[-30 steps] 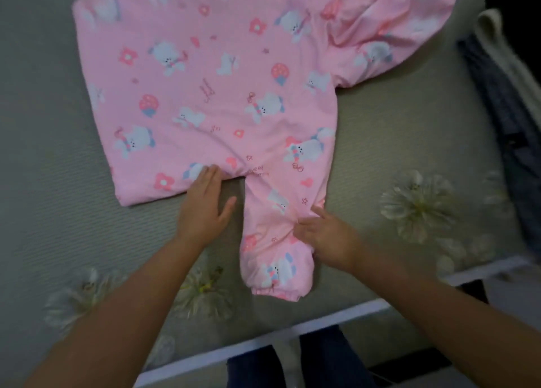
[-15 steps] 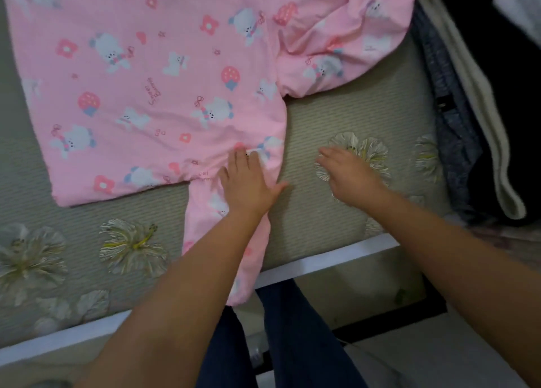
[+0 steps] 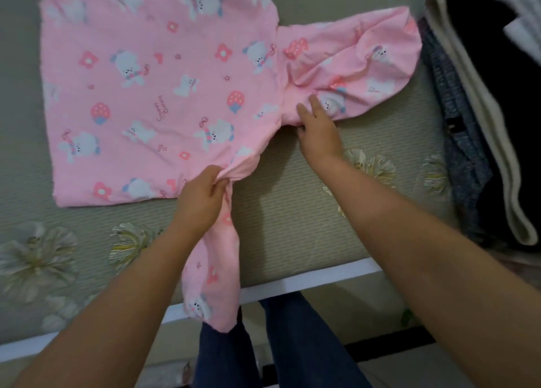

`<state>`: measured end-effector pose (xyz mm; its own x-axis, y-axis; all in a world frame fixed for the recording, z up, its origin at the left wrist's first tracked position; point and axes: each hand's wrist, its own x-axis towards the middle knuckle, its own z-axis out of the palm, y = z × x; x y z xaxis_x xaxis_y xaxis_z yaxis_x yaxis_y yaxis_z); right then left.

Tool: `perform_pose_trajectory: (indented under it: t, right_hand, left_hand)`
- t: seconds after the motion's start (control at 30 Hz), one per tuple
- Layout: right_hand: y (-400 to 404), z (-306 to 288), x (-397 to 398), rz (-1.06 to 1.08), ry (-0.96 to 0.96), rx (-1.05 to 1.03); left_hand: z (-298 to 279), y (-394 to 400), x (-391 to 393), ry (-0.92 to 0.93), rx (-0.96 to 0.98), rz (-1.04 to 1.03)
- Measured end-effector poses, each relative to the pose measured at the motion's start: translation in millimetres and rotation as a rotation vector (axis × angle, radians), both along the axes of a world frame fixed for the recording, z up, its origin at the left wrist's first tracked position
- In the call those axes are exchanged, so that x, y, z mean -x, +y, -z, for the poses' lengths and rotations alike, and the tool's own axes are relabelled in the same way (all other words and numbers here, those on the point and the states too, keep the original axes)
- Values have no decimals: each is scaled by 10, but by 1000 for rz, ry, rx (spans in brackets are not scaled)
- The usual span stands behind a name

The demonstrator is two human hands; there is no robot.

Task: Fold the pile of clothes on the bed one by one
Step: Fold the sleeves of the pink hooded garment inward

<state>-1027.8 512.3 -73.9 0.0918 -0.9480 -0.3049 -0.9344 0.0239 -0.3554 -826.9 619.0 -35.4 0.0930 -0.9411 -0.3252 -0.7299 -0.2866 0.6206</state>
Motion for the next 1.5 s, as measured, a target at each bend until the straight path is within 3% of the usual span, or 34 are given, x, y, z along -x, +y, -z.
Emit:
perform_pose_trajectory:
  t: [0.07, 0.17, 0.27, 0.4, 0.53, 0.73, 0.87, 1.03, 1.13, 1.23, 1.37, 1.5]
  right_hand:
    - [10, -33, -55, -6, 23, 114]
    - [27, -255, -185, -116, -97, 441]
    - [-72, -722, -375, -199, -101, 717]
    - [-218, -1549, -723, -350, -97, 865]
    - [-230, -2481, -1198, -522, -124, 891]
    - [-259, -3953, -2168, -812, -138, 1039]
    - [-118, -4753, -2820, -902, -199, 1172]
    - [67, -5325, -3712, -959, -256, 1173]
    - [-27, -5224, -4305, -898, -133, 941]
    - [-3, -4628, -4831, -977, -64, 660]
    - [226, -3347, -5141, -1056, 79, 309]
    - [501, -2103, -4828, -1001, 87, -21]
  left_hand:
    - [-112, 6, -165, 5, 58, -80]
    - [-285, 1, -368, -55, 99, -177]
    - [-597, -52, -536, -254, 162, -89]
    - [-1267, -178, -904, -558, 289, 279]
    - [-2027, -317, -1411, -761, 196, 206]
    - [-3216, -149, -2302, -654, 562, -63]
    - [-3905, 81, -2778, -585, 684, -227]
    - [-4539, 410, -3495, -399, 644, -390]
    - [-4567, 622, -3940, -257, 515, -447]
    - [-4187, 825, -4357, -152, 300, -601]
    - [-3133, 1071, -4719, -420, -12, -777]
    - [-2016, 1286, -4689, -627, -303, -570]
